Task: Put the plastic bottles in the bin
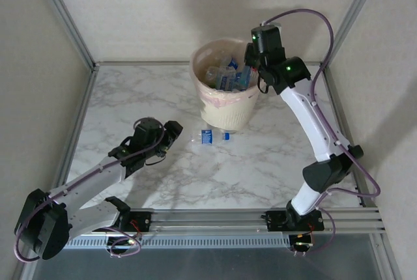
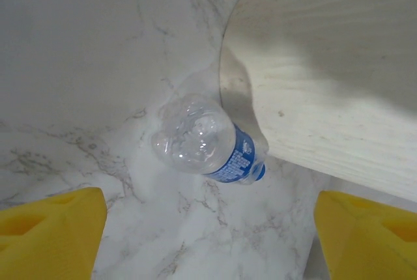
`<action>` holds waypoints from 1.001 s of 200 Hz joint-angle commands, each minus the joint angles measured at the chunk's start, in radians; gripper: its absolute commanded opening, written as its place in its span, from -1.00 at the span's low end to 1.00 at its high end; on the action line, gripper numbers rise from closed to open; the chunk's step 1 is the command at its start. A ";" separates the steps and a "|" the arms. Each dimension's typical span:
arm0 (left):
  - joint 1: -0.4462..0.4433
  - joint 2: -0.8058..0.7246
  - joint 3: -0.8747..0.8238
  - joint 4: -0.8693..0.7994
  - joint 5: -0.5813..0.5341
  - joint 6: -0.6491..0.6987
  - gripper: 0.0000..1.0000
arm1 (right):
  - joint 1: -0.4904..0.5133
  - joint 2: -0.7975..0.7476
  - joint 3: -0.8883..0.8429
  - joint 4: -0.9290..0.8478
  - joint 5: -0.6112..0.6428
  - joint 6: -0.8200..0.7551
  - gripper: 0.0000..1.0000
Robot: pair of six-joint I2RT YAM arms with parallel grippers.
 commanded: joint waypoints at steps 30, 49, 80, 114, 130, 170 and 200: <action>-0.047 0.003 -0.033 0.034 -0.058 -0.120 0.66 | -0.034 0.072 -0.032 0.039 -0.073 0.024 -0.16; -0.063 0.006 -0.029 0.037 -0.067 -0.142 0.67 | -0.040 0.096 -0.043 0.049 -0.081 0.022 -0.18; -0.077 0.023 -0.027 0.052 -0.073 -0.169 0.67 | -0.042 0.112 -0.045 0.053 -0.090 0.029 -0.21; -0.091 0.050 -0.018 0.061 -0.073 -0.207 0.71 | -0.042 0.098 -0.002 0.032 -0.091 0.027 -0.17; -0.097 0.058 -0.015 0.062 -0.083 -0.243 0.75 | -0.040 0.086 0.035 0.006 -0.097 0.031 -0.13; -0.123 0.072 0.011 0.033 -0.140 -0.336 0.81 | 0.005 -0.071 -0.004 -0.017 -0.089 0.054 -0.01; -0.123 0.124 0.030 0.083 -0.140 -0.378 0.84 | 0.077 -0.225 -0.160 -0.014 -0.063 0.088 0.03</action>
